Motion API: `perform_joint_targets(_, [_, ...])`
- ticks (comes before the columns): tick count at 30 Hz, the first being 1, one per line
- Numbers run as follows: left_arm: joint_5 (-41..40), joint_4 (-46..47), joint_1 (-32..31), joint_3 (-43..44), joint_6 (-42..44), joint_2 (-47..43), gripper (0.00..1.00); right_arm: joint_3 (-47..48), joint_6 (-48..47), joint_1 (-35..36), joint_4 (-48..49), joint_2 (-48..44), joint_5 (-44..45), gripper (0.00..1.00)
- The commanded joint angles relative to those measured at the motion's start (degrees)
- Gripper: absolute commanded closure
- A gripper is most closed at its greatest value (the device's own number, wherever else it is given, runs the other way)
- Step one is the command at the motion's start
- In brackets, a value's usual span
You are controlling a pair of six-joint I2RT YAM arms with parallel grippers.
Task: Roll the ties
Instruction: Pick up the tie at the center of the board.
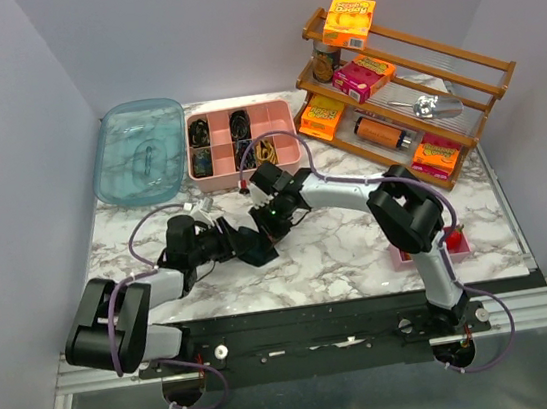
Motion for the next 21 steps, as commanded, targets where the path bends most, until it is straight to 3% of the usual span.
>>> perform_joint_targets(1, [-0.57, -7.03, -1.17, 2.28, 2.46, -3.11, 0.63, 1.92, -0.05, -1.31, 3.39, -1.32, 1.53, 0.98])
perform_joint_targets(9, [-6.9, -22.33, -1.17, 10.19, 6.07, -10.31, 0.69, 0.69, -4.18, -7.72, 3.39, -12.48, -2.86, 0.93])
perform_joint_targets(11, [-6.47, -24.7, -1.17, 12.55, 5.81, -11.64, 0.7, 0.51, -6.45, -8.69, 3.39, -15.54, -4.79, 0.67])
perform_joint_targets(13, [-6.12, -25.93, -1.25, 13.97, 5.37, -13.83, 0.72, 0.51, -8.31, -9.66, 3.56, -17.49, -5.67, 0.53])
perform_joint_targets(14, [-5.68, -28.03, -1.17, 15.8, 5.45, -14.54, 0.73, 0.34, -10.23, -9.92, 3.74, -19.15, -6.37, 0.38])
perform_joint_targets(16, [-4.89, -30.24, -1.25, 17.83, 5.89, -16.47, 0.74, 0.16, -12.08, -10.8, 4.18, -20.57, -8.48, 0.27])
perform_joint_targets(17, [-4.1, -31.99, -1.17, 19.84, 6.42, -17.09, 0.75, 0.07, -13.31, -11.24, 4.53, -21.1, -11.62, 0.17])
perform_joint_targets(21, [1.51, -38.06, -1.17, 25.83, 9.32, -19.11, 0.78, 0.42, -14.82, -13.26, 6.11, -22.5, -23.15, 0.01])
